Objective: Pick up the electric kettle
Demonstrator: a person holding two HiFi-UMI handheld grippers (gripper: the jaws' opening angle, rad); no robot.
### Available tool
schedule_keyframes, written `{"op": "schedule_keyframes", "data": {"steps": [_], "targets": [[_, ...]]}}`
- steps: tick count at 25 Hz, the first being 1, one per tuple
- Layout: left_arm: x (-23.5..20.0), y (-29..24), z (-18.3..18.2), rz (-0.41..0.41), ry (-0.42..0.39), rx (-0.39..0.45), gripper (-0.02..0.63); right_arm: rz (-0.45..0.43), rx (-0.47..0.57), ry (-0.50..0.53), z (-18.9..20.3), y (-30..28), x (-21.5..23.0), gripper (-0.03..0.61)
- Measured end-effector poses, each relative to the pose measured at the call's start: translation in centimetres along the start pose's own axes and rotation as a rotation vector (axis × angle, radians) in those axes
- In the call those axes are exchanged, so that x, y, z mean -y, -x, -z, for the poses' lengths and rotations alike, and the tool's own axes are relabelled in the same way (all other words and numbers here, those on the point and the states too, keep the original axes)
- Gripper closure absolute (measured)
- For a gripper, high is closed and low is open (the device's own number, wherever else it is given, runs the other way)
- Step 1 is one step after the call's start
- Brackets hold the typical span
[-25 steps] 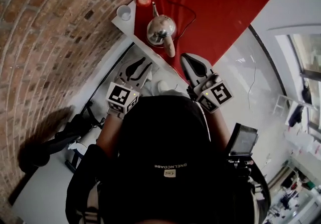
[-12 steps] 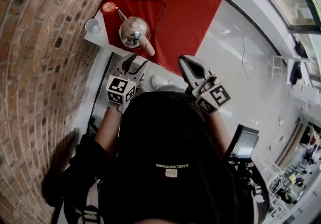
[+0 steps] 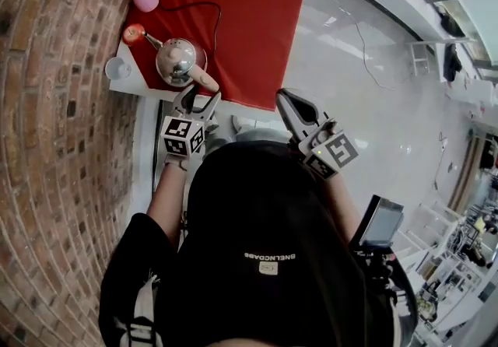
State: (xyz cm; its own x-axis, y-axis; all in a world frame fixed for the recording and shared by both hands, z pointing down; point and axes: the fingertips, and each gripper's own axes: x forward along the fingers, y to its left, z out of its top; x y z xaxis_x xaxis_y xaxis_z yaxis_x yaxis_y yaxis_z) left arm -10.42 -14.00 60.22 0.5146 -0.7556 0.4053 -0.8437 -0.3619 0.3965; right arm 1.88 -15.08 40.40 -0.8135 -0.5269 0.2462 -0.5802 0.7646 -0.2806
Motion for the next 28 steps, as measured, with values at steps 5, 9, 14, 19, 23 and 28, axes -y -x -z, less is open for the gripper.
{"op": "schedule_keyframes", "data": {"steps": [5, 9, 14, 19, 23, 28], "targets": [[0.6, -2.3, 0.3, 0.034, -0.046, -0.019, 0.371, 0.037, 0.031, -0.006, -0.1, 1.4, 1.2, 0.572], [1.2, -3.8, 0.3, 0.050, -0.082, -0.026, 0.371, 0.073, 0.053, -0.010, -0.3, 2.3, 2.1, 0.572], [1.1, -5.1, -0.5, 0.022, -0.081, 0.035, 0.373, 0.108, 0.053, -0.023, 0.0, 3.0, 2.9, 0.572], [0.4, -5.8, -1.1, -0.031, -0.100, 0.075, 0.469, 0.113, 0.063, -0.021, 0.1, 3.2, 3.0, 0.572], [0.2, -5.9, -1.5, -0.044, -0.107, 0.096, 0.479, 0.131, 0.050, -0.023, 0.5, 3.7, 3.6, 0.572], [0.2, -5.7, -1.6, -0.051, -0.108, 0.104, 0.480, 0.128, 0.056, -0.028, 0.4, 3.7, 3.6, 0.572]]}}
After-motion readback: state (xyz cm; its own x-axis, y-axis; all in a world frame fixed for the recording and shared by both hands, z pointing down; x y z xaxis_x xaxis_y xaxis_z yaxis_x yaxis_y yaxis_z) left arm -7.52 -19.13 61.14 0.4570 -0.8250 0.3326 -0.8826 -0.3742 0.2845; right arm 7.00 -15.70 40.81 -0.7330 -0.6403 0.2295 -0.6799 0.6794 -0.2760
